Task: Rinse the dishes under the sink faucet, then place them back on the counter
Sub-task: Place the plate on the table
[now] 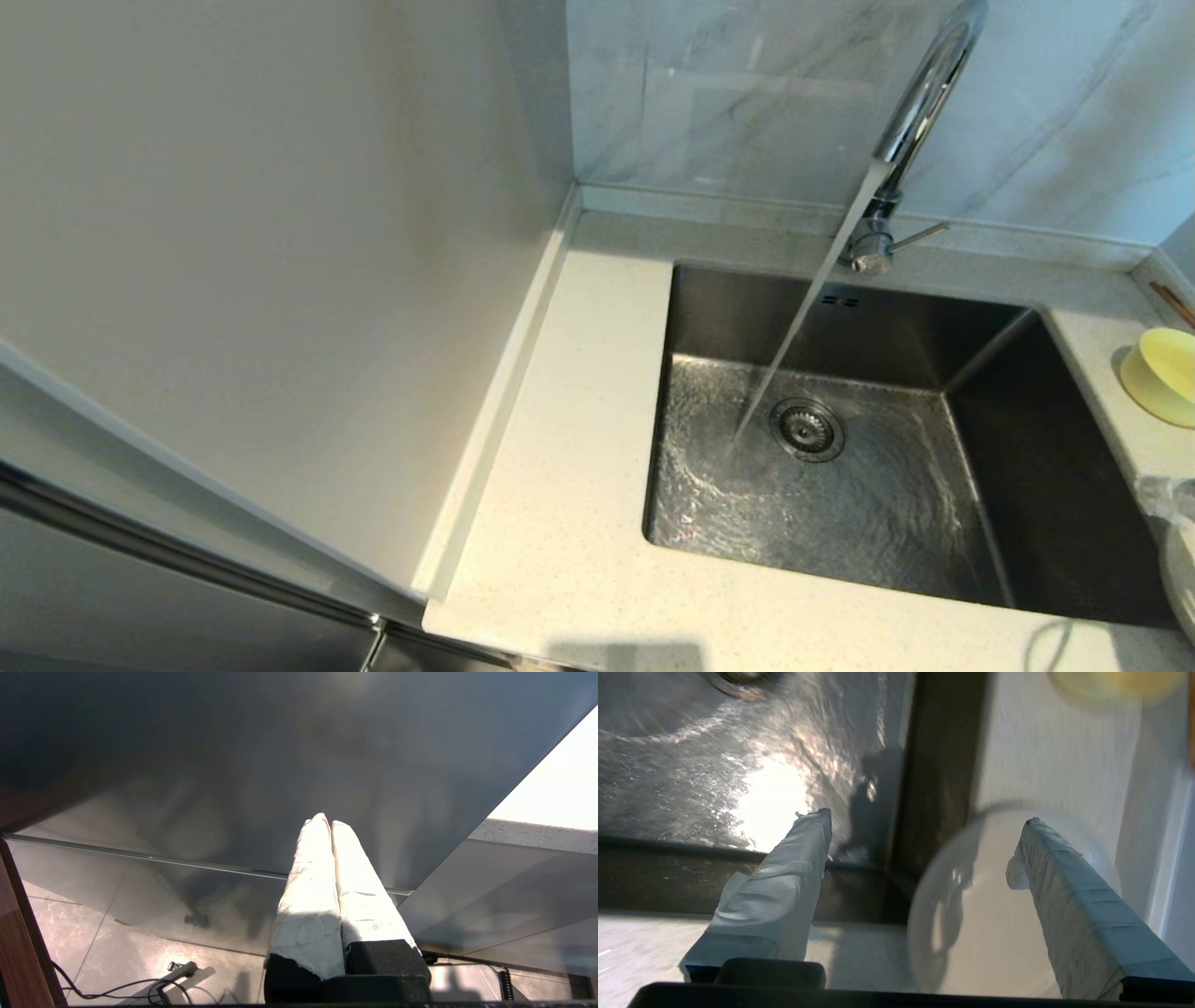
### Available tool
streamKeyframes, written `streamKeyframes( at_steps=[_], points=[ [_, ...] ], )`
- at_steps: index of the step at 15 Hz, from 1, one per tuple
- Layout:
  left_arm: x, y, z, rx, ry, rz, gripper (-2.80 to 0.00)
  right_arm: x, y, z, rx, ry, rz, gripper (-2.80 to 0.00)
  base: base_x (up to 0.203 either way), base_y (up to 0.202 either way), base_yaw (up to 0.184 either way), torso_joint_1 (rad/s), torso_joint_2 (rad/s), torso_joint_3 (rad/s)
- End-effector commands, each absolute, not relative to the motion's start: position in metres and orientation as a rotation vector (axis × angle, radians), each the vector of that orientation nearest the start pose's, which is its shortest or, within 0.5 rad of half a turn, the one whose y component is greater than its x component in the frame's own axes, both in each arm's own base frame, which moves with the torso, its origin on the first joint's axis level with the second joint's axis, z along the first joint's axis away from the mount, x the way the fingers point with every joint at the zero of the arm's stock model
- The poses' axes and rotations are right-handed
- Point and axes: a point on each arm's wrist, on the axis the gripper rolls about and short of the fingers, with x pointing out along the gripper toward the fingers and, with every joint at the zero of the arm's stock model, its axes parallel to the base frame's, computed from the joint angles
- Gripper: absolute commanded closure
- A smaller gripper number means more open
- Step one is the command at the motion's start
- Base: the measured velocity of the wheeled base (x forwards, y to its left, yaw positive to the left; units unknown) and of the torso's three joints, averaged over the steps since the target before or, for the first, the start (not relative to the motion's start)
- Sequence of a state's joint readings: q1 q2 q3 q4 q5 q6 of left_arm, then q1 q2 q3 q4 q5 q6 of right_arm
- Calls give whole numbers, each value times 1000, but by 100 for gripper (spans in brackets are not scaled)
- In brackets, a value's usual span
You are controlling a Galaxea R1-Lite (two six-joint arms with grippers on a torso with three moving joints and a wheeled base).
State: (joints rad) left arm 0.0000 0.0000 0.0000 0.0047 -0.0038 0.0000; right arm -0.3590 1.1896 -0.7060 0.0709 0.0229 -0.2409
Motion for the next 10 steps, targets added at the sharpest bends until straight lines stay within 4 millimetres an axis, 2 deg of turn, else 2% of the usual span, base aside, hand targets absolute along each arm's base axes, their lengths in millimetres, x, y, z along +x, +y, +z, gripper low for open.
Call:
streamKeyframes(
  at_steps=[1, 4, 6, 8, 10],
  points=[
    [-23, 0, 75, 0, 5, -3, 0, 139, -50, 237, -169, 470, -183, -280, 0, 0, 0, 0, 0, 0],
    [-23, 0, 75, 0, 5, -3, 0, 130, -46, 267, -145, 579, -129, -280, 0, 0, 0, 0, 0, 0],
    [-23, 0, 75, 0, 5, -3, 0, 126, -45, 291, -102, 730, -99, -280, 0, 0, 0, 0, 0, 0],
    [-23, 0, 75, 0, 5, -3, 0, 135, -45, 304, -105, 848, -44, -280, 0, 0, 0, 0, 0, 0],
    [-23, 0, 75, 0, 5, -3, 0, 144, -47, 311, -207, 896, 27, -280, 0, 0, 0, 0, 0, 0]
  ],
)
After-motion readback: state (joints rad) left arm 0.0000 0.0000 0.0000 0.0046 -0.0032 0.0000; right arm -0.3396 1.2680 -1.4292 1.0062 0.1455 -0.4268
